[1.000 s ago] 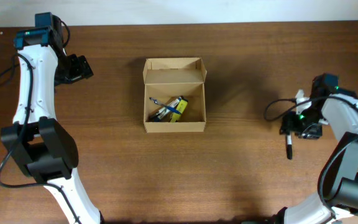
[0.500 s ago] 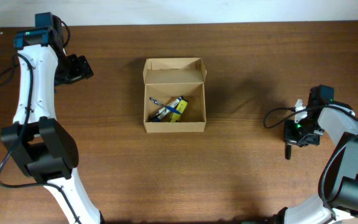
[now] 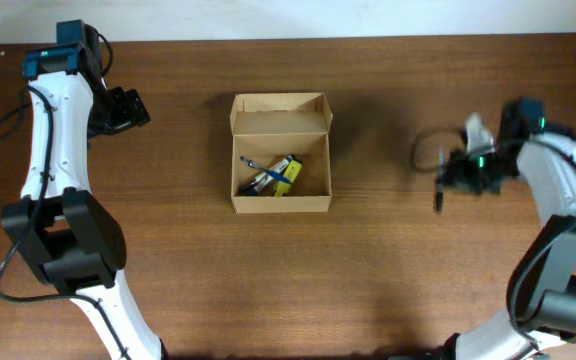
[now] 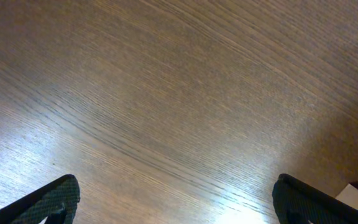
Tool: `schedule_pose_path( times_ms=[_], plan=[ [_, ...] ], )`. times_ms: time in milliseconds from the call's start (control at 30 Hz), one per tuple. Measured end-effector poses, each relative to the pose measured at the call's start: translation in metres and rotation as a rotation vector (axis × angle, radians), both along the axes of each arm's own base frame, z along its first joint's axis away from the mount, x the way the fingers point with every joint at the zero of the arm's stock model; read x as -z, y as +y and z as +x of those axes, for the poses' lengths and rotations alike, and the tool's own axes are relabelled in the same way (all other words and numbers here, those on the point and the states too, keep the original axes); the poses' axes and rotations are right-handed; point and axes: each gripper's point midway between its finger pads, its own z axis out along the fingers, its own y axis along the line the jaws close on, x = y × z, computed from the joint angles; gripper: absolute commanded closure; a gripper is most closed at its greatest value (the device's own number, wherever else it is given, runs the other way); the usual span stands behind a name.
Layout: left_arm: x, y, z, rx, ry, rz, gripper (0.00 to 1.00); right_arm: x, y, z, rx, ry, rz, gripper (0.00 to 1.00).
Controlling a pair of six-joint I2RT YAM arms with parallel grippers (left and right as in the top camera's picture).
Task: Pack container
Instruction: 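Carry the black marker into the box and release it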
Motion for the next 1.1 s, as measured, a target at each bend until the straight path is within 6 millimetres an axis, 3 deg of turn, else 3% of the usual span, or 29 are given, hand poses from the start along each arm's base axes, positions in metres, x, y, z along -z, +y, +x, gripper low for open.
schedule_pose_path(
  times_ms=[100,233,333,400,500,633,800,900,1100],
  plan=[
    [0.000,0.000,0.000,0.000,0.000,0.000,0.00,-0.061,0.038,0.030,-0.127,-0.128,-0.018,0.96],
    [0.000,0.000,0.000,0.000,0.000,0.000,0.00,-0.136,0.116,0.047,-0.381,-0.340,-0.093,0.96],
    [0.000,0.000,0.000,0.000,0.000,0.000,0.00,-0.169,0.185,0.037,-0.642,-0.502,-0.165,0.96],
    [0.000,0.000,0.000,0.000,0.000,0.000,0.00,-0.173,0.221,0.023,-0.805,-0.563,-0.202,0.96],
    [0.000,0.000,0.000,0.000,0.000,0.000,0.00,-0.163,0.264,0.002,-1.059,-0.615,-0.250,0.97],
    [0.000,0.000,0.000,0.000,0.000,0.000,0.00,-0.124,0.288,-0.001,-1.293,-0.597,-0.299,0.96],
    [0.000,0.000,0.000,0.000,0.000,0.000,0.00,-0.047,0.295,0.019,-1.438,-0.486,-0.327,0.96],
    [0.000,0.000,0.000,0.000,0.000,0.000,0.00,-0.004,0.296,0.021,-1.490,-0.403,-0.312,0.96],
    [0.000,0.000,0.000,0.000,0.000,0.000,0.00,0.037,0.296,0.018,-1.531,-0.322,-0.286,0.96]
  ],
)
